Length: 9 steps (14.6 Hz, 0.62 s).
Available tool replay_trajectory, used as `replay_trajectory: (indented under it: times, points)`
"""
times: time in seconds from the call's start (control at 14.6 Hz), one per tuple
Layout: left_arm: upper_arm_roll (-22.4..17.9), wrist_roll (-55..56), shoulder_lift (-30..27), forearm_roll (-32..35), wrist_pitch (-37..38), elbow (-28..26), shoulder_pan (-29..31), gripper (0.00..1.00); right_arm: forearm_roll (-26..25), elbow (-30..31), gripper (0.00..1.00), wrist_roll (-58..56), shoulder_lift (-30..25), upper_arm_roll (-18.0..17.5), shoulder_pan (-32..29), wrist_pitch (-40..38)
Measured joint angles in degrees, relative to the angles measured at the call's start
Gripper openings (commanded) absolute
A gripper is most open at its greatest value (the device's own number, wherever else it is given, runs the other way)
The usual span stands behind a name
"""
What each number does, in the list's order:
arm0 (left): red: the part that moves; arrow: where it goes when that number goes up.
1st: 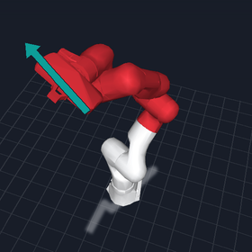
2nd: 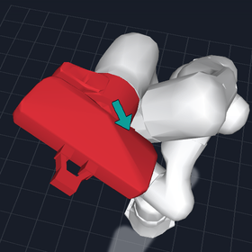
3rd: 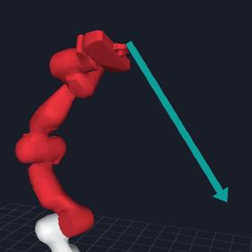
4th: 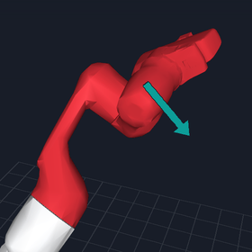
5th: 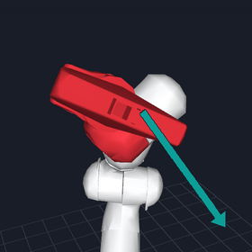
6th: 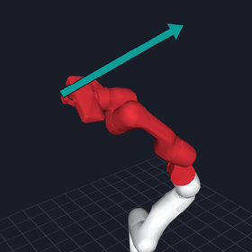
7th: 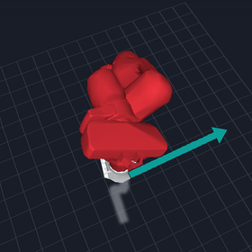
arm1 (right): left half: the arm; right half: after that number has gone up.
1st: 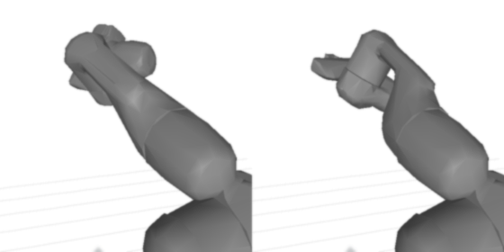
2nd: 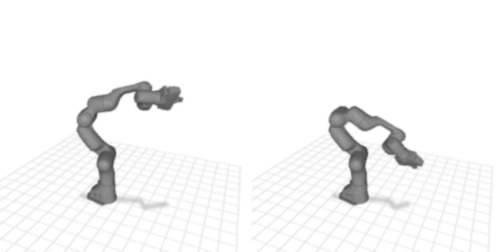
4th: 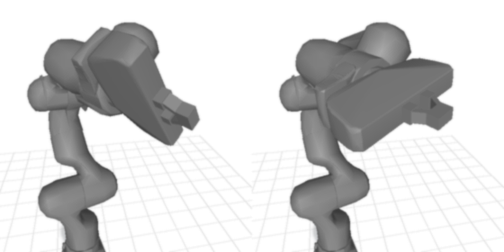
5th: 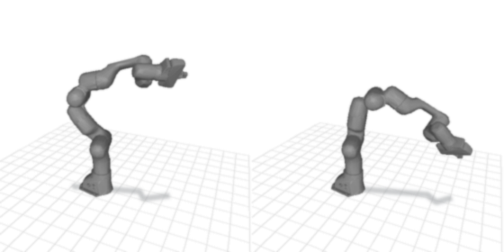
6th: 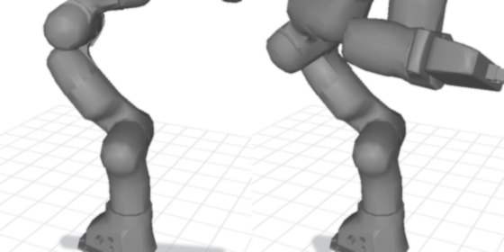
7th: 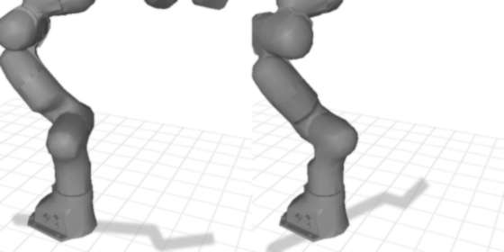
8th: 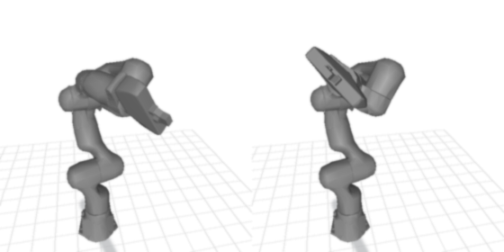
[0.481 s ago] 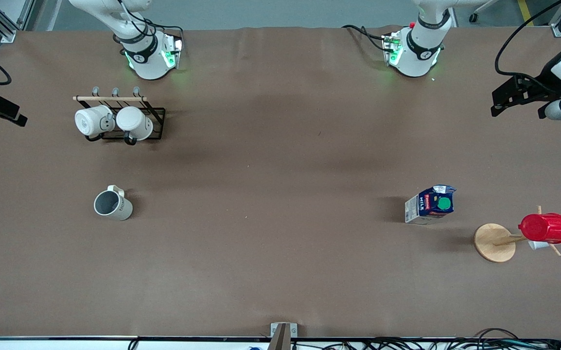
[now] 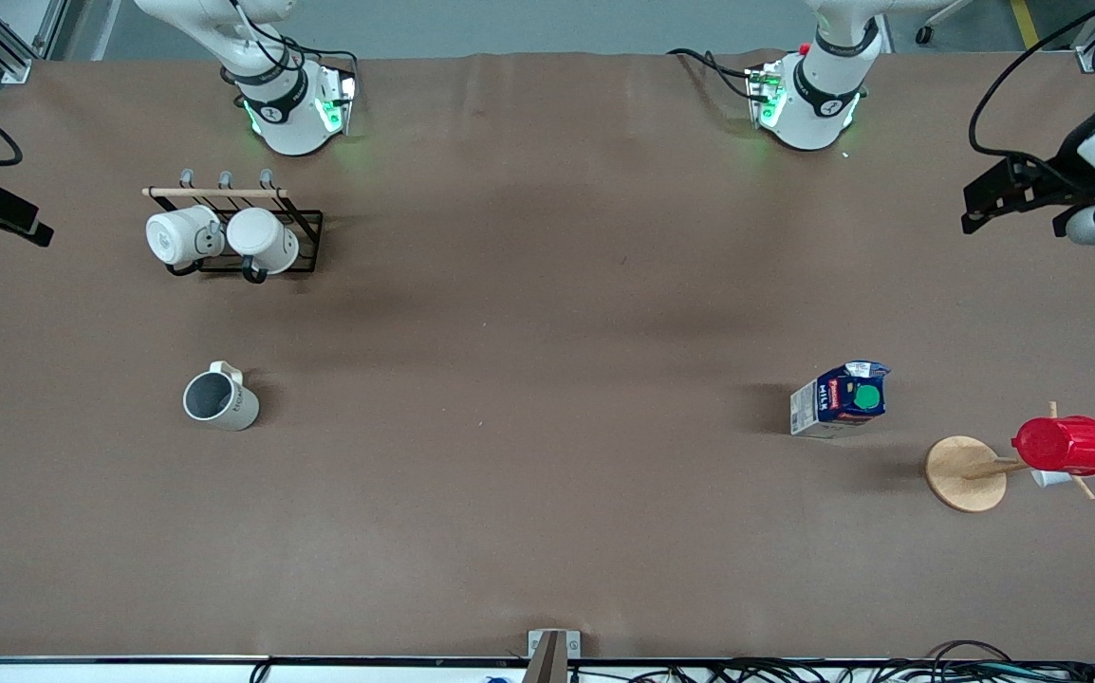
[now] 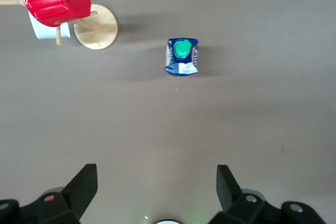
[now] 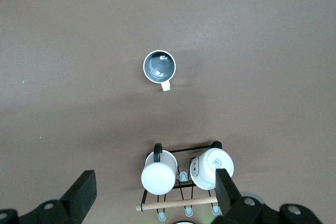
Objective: Place cup and milk on table
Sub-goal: 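Reach the right gripper toward the white mug while the left gripper reaches the milk, then grasp the white mug with the right gripper while the left gripper grasps the milk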
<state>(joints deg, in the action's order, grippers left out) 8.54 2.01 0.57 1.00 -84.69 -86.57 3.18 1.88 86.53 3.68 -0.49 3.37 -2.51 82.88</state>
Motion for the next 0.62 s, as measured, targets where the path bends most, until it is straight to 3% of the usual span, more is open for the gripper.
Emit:
replay_trajectory:
  times: [0.34, 0.62]
  points:
    - [-0.04, -0.97, 7.63, 0.01, -10.97, -3.52, 2.84, 1.0, -0.09, 0.68, 1.0, -0.02, 3.19, 0.29, -0.01, 3.18]
    - [0.68, -0.97, 12.66, 0.01, -19.84, -8.5, 2.08, 1.0, -0.09, 3.78, 1.0, -4.52, 13.0, 0.45, -0.2, 15.32]
